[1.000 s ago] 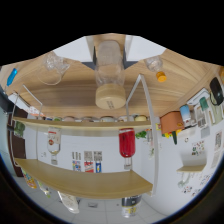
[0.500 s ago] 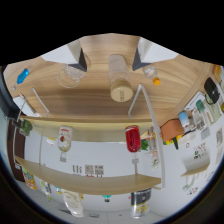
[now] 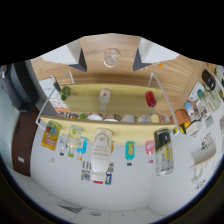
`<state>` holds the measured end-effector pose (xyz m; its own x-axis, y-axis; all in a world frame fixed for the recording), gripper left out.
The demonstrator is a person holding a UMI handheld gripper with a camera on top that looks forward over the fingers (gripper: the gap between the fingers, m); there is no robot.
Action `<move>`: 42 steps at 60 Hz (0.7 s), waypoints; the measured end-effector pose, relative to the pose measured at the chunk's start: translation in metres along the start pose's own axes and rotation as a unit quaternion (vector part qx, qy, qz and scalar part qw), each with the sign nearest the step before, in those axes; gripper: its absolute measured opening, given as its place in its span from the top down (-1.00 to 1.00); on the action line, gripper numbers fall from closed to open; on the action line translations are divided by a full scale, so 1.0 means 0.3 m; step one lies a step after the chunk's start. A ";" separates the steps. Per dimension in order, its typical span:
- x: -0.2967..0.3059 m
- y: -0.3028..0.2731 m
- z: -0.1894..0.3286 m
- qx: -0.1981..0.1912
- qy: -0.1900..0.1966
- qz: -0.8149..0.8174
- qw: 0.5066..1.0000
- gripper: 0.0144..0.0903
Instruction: Make me a cup of Mount Fuji.
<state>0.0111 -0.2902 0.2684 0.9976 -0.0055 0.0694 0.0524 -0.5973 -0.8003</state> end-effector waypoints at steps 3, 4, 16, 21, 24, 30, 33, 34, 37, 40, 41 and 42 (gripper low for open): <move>0.014 -0.088 -0.021 0.022 0.000 0.003 1.000 -0.90; 0.018 -0.118 -0.026 0.029 -0.001 0.006 1.000 -0.89; 0.050 -0.454 -0.008 0.140 -0.003 0.029 0.990 -0.90; 0.060 -0.559 0.041 0.180 -0.001 0.029 0.983 -0.90; 0.073 -0.597 0.077 0.190 0.002 0.024 0.981 -0.90; 0.088 -0.655 0.164 0.212 0.005 0.023 0.977 -0.86; 0.096 -0.676 0.201 0.218 0.005 0.028 0.975 -0.75; 0.097 -0.682 0.212 0.220 0.005 0.030 0.975 -0.71; 0.085 -0.695 0.241 0.223 -0.004 0.035 0.974 -0.58; 0.086 -0.712 0.261 0.233 -0.007 0.043 0.971 -0.45; 0.084 -0.713 0.267 0.232 -0.007 0.045 0.972 -0.39; 0.081 -0.714 0.273 0.231 -0.008 0.045 0.972 -0.31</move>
<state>0.0281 -0.0967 0.3927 0.9994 -0.0272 -0.0192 -0.0236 -0.1720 -0.9848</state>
